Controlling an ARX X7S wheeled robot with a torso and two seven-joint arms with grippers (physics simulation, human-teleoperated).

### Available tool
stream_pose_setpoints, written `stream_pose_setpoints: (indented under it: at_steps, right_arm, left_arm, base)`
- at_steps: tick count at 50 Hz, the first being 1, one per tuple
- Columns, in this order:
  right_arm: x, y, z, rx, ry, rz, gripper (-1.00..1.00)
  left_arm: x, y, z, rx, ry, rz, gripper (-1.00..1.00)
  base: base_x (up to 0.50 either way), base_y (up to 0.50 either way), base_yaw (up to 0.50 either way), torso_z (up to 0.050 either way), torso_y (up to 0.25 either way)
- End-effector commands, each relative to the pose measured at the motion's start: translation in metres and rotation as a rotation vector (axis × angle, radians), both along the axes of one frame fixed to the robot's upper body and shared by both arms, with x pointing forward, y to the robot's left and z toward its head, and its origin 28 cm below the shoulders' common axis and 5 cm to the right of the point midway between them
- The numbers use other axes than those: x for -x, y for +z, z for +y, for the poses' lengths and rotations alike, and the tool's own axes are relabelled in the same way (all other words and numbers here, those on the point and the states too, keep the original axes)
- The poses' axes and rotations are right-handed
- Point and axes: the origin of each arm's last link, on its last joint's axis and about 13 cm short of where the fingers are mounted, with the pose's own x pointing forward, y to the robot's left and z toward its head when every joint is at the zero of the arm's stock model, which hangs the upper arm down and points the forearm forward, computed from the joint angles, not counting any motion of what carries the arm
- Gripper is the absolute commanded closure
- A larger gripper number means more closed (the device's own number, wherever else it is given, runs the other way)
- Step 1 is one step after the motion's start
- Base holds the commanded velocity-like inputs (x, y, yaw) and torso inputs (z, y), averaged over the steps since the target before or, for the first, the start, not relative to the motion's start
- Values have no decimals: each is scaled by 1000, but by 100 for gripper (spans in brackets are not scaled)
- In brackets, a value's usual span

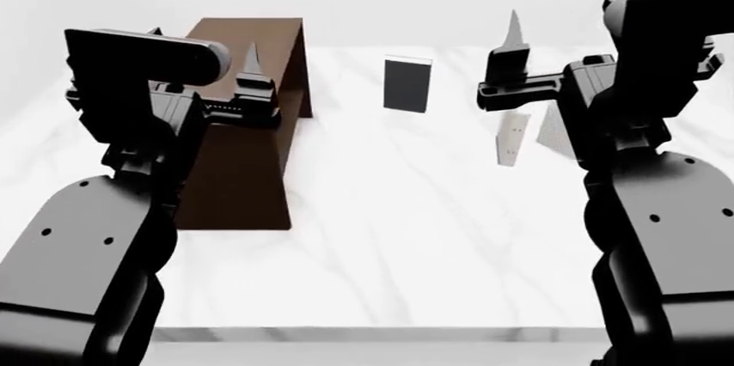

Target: Pick up the book on the right and place it under the cabinet shelf.

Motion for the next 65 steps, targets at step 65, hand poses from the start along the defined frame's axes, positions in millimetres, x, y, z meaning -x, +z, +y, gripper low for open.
stream_pose_setpoints:
  at_steps: [65]
  right_arm:
    - [3, 5, 0, 1, 11, -10, -100]
  left_arm:
    - [3, -2, 5, -9, 0, 1, -100]
  base:
    - [151, -126, 0, 0, 0]
